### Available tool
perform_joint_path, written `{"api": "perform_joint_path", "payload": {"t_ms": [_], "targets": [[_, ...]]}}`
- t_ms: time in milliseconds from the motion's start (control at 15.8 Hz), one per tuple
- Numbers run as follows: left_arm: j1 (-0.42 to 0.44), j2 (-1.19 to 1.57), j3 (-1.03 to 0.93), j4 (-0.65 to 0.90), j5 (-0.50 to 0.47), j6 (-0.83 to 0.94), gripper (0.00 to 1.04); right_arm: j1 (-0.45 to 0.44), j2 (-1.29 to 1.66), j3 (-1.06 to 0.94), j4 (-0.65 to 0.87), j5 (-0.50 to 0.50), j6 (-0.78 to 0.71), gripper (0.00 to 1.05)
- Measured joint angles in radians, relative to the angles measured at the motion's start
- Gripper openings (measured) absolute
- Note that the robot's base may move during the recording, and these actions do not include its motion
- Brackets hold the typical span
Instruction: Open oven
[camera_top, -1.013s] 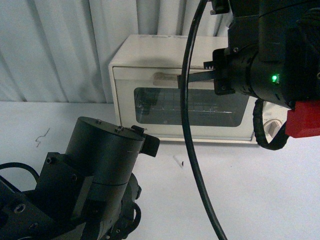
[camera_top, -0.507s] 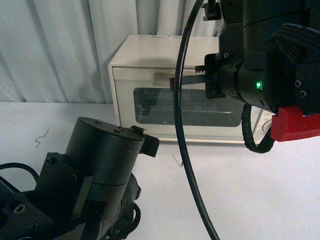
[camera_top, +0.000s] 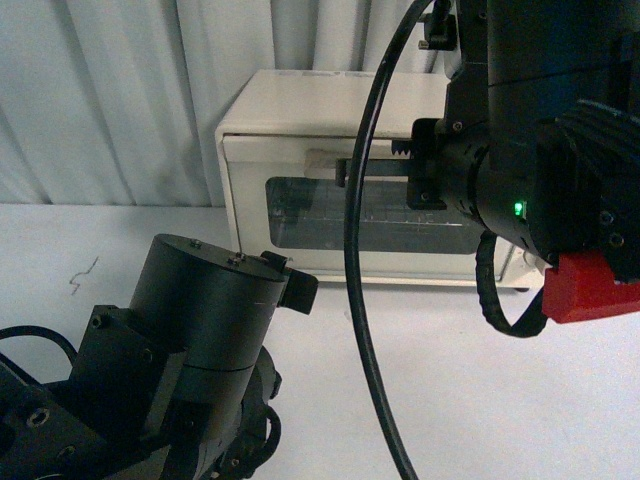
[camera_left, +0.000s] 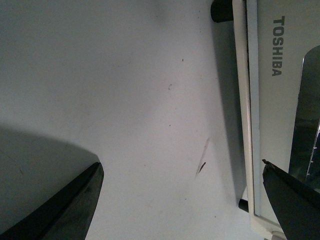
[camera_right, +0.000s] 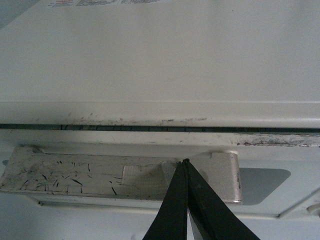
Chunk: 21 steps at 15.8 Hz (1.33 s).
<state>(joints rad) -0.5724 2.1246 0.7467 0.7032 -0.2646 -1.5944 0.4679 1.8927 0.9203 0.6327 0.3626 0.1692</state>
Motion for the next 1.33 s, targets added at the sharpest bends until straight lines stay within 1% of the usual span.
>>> {"api": "perform_joint_path", "payload": {"t_ms": [63,127,190,317,443,507,570,633,697,760,823,887,950,1013,1077,1140,1203,1267,1330], "targets": [[0.000,0.000,0.000,0.000,0.000,0.000,0.98,0.017,-0.019,-0.034,0.006,0.014,0.028,0.02],[0.000,0.000,0.000,0.000,-0.001,0.000,0.98,0.066,-0.069,-0.121,0.013,0.061,0.066,0.02],[0.000,0.000,0.000,0.000,0.000,0.000,0.98,0.098,-0.144,-0.208,-0.024,0.079,0.072,0.02],[0.000,0.000,0.000,0.001,0.001,0.000,0.98,0.127,-0.246,-0.281,-0.064,0.123,0.065,0.02],[0.000,0.000,-0.002,0.002,0.002,0.000,0.98,0.161,-0.431,-0.356,-0.171,0.200,0.036,0.02],[0.000,0.000,-0.002,0.002,0.003,-0.001,0.98,0.158,-0.635,-0.452,-0.359,0.352,0.069,0.02],[0.000,-0.002,-0.004,0.001,-0.001,-0.002,0.98,0.242,-0.949,-0.614,-0.682,0.494,0.206,0.18],[0.000,-0.001,-0.004,-0.001,0.000,-0.002,0.98,0.266,-1.139,-0.638,-0.916,0.537,0.342,0.31],[0.000,-0.001,-0.004,0.001,0.002,-0.002,0.98,0.209,-1.246,-0.654,-1.035,0.523,0.459,0.40],[0.000,-0.002,-0.004,0.000,0.002,-0.002,0.98,0.137,-1.316,-0.681,-1.133,0.481,0.558,0.49],[0.000,-0.002,-0.005,-0.001,-0.002,0.000,0.98,0.087,-1.343,-0.707,-1.179,0.450,0.621,0.56],[0.000,-0.002,-0.005,-0.001,-0.004,0.000,0.98,0.068,-1.365,-0.725,-1.174,0.426,0.675,0.67],[0.000,-0.002,-0.005,0.000,-0.001,0.000,0.98,0.091,-1.390,-0.716,-1.142,0.423,0.682,0.80],[0.000,-0.002,-0.005,0.000,0.003,-0.001,0.98,0.123,-1.374,-0.694,-1.091,0.441,0.672,0.94],[0.000,-0.002,-0.005,0.000,0.000,-0.001,0.98,0.142,-1.281,-0.689,-0.969,0.444,0.640,0.99],[0.000,-0.002,-0.005,0.000,-0.002,-0.001,0.98,0.176,-1.172,-0.690,-0.866,0.455,0.617,0.98],[0.000,-0.002,-0.005,0.000,0.000,-0.001,0.98,0.203,-1.085,-0.689,-0.820,0.478,0.613,0.98],[0.000,-0.002,-0.005,0.000,0.003,-0.001,0.98,0.207,-1.046,-0.690,-0.827,0.477,0.607,0.98],[0.000,-0.002,-0.005,0.001,0.003,-0.001,0.98,0.202,-1.036,-0.710,-0.738,0.471,0.574,0.97]]}}
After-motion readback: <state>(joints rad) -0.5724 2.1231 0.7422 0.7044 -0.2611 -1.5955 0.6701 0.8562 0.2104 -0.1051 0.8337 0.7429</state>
